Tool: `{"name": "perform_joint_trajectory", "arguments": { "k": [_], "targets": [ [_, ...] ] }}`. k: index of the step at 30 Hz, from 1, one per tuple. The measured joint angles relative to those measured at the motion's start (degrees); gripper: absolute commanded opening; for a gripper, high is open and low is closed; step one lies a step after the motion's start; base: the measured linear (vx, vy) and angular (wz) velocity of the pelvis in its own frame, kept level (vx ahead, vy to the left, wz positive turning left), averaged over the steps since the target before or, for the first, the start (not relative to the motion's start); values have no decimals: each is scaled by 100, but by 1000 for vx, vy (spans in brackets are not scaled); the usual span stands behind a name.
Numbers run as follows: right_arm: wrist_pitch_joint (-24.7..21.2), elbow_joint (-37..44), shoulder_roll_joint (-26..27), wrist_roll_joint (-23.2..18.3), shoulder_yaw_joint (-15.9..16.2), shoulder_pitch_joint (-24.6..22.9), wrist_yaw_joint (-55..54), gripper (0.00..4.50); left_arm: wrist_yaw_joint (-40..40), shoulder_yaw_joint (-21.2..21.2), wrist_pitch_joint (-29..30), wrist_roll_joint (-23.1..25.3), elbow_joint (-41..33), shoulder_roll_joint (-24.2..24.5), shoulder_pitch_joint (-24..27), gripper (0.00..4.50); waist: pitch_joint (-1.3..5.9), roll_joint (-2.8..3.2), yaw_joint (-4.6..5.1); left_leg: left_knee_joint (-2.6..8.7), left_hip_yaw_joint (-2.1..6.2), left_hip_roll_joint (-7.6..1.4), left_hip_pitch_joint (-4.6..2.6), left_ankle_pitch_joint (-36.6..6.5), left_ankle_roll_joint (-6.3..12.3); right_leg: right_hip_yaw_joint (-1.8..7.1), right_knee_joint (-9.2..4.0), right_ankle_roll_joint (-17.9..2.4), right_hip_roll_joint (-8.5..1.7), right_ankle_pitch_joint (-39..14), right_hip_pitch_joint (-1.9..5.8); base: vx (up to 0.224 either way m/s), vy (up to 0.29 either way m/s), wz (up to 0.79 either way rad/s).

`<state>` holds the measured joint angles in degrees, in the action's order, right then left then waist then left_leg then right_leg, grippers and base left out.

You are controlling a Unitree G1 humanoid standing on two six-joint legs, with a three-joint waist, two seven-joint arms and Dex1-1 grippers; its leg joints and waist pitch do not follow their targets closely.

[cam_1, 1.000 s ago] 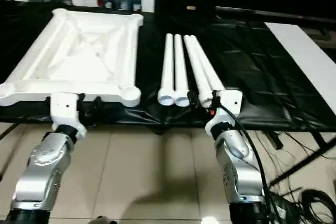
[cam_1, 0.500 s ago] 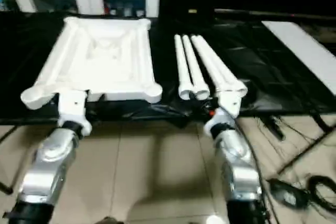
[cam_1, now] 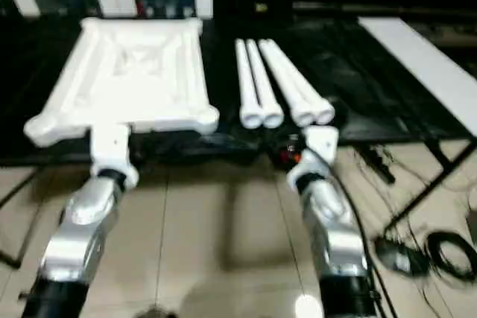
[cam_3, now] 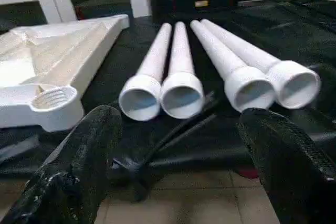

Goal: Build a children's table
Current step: Move to table

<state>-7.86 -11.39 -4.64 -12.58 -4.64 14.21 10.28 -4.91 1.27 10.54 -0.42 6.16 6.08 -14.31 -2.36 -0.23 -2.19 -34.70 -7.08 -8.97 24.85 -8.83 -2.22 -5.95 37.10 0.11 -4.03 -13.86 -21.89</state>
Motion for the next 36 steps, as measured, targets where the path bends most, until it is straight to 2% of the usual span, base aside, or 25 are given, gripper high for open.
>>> {"name": "perform_joint_trajectory", "arguments": {
  "k": [2,8,11,12,14,16,17,18,19,20,21,22,23,24,25,26,27,28,29,30,31,32,34,35,36],
  "targets": [
    [1,-1,26,1,24,2,-2,388,5,50,2,-3,25,17,0,302,-2,-2,24,15,-17,-26,-16,0,-1,17,-42,-33,33,47,0,0,0,0],
    [69,-2,35,-8,23,23,21,448,-91,113,-17,-119,40,12,0,358,-11,6,-12,53,-120,-65,-79,-1,-2,58,-85,-37,41,54,25,0,0,0],
    [69,-9,17,-1,25,150,19,450,-94,125,48,-205,39,-5,-8,376,-44,27,-6,116,-149,-83,-215,-9,-1,54,-201,-27,57,49,157,0,0,0],
    [72,-9,7,12,34,166,17,450,-83,124,54,-206,39,-6,-18,387,-61,41,-17,136,-108,-71,-204,-32,11,-15,-259,-5,39,34,245,0,0,0],
    [76,-14,-58,110,49,172,16,450,-55,114,53,-199,39,-30,-101,399,-74,52,18,145,5,-55,-179,-92,57,-294,-425,14,-57,22,409,50,15,27],
    [75,-21,-73,130,64,182,22,450,-42,121,40,-193,38,-24,-123,413,-75,71,9,131,50,-61,-175,-93,63,-496,-530,38,-118,8,557,108,33,47],
    [76,-22,-50,144,83,194,34,450,-41,122,40,-190,38,-20,-122,429,-76,100,23,108,52,-94,-225,-92,65,-576,-591,77,-117,-21,648,124,33,50],
    [74,-29,-12,147,118,242,47,450,-36,150,31,-188,39,12,-99,429,-88,80,25,118,4,-101,-284,-115,88,-489,-579,65,-93,-57,651,177,24,34],
    [72,-27,81,139,211,327,88,450,-25,218,31,-187,44,31,-74,435,-86,68,38,106,-15,-77,-328,-172,92,-318,-445,-103,-46,-160,619,190,12,9],
    [71,-14,168,114,312,395,129,450,5,302,32,-187,57,110,-75,441,-77,46,74,90,-19,-2,-393,-229,109,-123,-198,-279,-28,-267,552,190,12,9],
    [71,-7,170,106,332,401,148,450,14,329,29,-188,55,116,-90,446,-71,28,80,62,-20,50,-442,-267,137,-2,21,-275,-33,-266,451,154,-13,7],
    [71,-7,159,104,329,390,148,450,15,335,28,-188,54,114,-94,446,-68,9,98,35,-26,93,-490,-309,158,98,129,-232,-48,-265,353,141,-53,11],
    [71,-7,134,104,326,385,154,450,17,334,26,-188,44,112,-100,446,-62,-72,113,3,-82,158,-521,-359,133,233,68,-174,-95,-248,224,141,-53,11],
    [72,-8,77,107,311,347,171,450,19,324,27,-188,45,98,-101,446,-60,-121,119,-63,-127,181,-515,-412,177,339,99,102,-120,-220,211,122,-81,17],
    [71,-11,-4,110,266,272,184,450,22,281,28,-189,47,-4,-112,446,-60,-114,53,-179,-153,163,-470,-541,430,367,82,71,-91,-265,252,121,-79,12],
    [68,-44,-81,120,192,243,195,450,12,124,28,-193,44,-73,-111,446,-56,-108,-19,-392,-95,154,-395,-669,643,372,12,49,-61,-272,304,121,-79,12],
    [70,-44,-109,124,155,243,208,450,11,83,27,-193,44,-75,-115,446,-49,-102,-36,-530,-67,149,-313,-671,647,370,-38,42,-33,-271,340,131,-63,0],
    [72,-43,-114,125,156,244,232,450,13,83,27,-193,43,-56,-127,446,-38,-81,-39,-531,-15,138,-244,-664,636,353,-82,35,10,-279,380,123,-27,0],
    [76,-35,-123,176,220,247,273,450,14,102,26,-193,43,-28,-138,446,5,39,-43,-241,33,42,-189,-593,564,265,-141,20,123,-295,440,123,-27,0],
    [80,-36,-122,224,291,247,295,450,16,127,24,-193,47,24,-145,446,4,98,-53,-243,68,-30,-187,-421,184,195,-147,27,174,-324,494,154,29,-1],
    [79,-34,-72,241,374,241,335,450,19,181,24,-192,52,71,-141,446,14,82,19,-242,163,0,-224,-443,141,109,-103,5,163,-357,506,191,32,13],
    [68,-32,-36,266,560,244,420,450,21,242,25,-192,81,104,-145,446,12,89,102,-235,362,135,-228,-468,189,8,-23,-85,108,-412,465,191,32,13],
    [62,-23,0,357,809,254,529,450,23,339,28,-191,107,164,-129,446,14,77,216,-211,722,418,-275,-490,226,107,461,-59,64,-514,260,104,-38,26],
    [62,-12,0,370,842,213,541,450,22,351,27,-191,99,184,-140,446,23,32,250,-159,916,603,-324,-489,226,267,470,19,81,-537,141,71,-53,26],
    [62,4,1,349,829,195,545,450,17,347,25,-191,89,182,-152,446,32,-78,277,-135,1001,790,-333,-489,218,452,236,78,56,-444,136,39,-68,40]
  ]
}}
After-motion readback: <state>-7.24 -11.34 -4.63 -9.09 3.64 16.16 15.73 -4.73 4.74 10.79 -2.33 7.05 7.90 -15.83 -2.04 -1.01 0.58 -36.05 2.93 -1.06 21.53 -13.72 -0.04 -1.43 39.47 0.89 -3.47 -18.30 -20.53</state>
